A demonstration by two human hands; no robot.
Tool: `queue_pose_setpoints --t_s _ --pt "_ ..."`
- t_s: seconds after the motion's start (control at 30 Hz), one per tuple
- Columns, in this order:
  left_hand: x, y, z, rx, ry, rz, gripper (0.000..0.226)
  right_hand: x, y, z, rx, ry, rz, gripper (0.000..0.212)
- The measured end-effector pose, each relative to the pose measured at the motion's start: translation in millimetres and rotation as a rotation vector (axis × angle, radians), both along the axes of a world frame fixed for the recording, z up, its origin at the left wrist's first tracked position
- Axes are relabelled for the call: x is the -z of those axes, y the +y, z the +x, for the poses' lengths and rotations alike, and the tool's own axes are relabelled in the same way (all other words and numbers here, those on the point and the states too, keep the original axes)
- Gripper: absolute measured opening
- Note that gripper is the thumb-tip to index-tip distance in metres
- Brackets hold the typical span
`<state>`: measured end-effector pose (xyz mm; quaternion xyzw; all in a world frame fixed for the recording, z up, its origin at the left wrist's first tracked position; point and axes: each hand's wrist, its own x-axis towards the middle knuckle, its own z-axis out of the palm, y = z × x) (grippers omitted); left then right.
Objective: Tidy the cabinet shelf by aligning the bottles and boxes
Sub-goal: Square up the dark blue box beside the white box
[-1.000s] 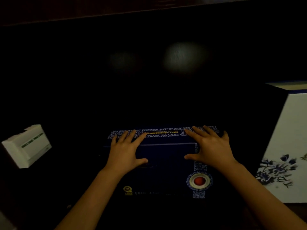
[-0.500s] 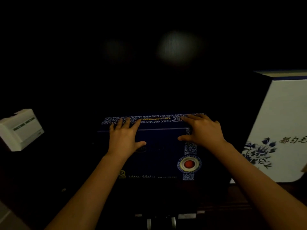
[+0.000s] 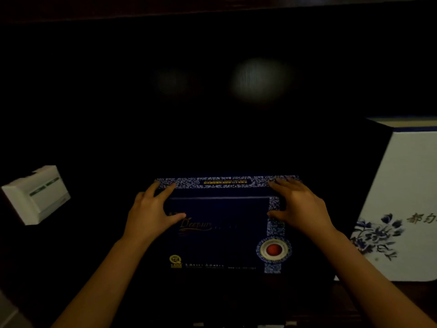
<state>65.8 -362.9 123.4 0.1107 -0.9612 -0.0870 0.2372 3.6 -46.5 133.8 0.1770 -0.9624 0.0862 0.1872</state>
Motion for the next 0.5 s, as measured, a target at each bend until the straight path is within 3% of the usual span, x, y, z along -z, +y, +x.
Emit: queue_pose_setpoints --t_s 0.5 --pt "2 44 11 0.0 0.026 -0.025 0.085 0 42 10 -0.011 0.04 -0.062 0.077"
